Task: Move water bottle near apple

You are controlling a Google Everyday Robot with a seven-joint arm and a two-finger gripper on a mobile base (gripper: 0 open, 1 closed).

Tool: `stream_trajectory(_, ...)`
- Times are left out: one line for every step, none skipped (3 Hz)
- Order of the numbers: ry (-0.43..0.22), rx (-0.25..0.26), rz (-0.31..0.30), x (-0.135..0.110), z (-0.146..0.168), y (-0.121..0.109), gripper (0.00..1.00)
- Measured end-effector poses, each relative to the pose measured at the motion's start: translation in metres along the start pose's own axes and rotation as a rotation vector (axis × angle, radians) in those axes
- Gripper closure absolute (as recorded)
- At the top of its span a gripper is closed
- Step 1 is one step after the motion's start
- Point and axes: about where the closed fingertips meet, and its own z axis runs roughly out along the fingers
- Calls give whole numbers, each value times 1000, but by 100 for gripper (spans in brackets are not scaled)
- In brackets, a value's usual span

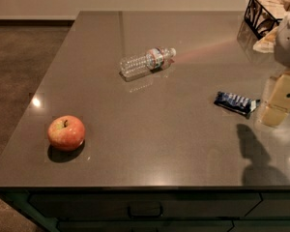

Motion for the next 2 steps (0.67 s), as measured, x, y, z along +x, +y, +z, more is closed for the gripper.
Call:
stream_trajectory(-3, -2, -6, -2, -1, -1, 0)
stream_trajectory(-20, -5, -40, -12, 7, -15, 0)
